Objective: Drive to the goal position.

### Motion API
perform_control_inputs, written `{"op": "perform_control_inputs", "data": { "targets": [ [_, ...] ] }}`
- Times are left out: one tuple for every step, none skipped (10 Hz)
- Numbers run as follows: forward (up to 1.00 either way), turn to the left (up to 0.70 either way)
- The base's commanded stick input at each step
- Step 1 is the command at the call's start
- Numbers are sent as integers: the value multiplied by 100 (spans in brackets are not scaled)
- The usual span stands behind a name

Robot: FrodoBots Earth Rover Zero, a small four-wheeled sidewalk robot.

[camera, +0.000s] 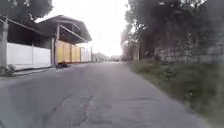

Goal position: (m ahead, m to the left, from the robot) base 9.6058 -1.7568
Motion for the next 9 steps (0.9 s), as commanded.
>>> {"op": "perform_control_inputs", "data": {
  "targets": [
    [100,-40],
    [100,-40],
    [100,-25],
    [100,0],
    [100,0],
    [100,0],
    [100,0],
    [100,0],
    [100,0]
  ]
}}
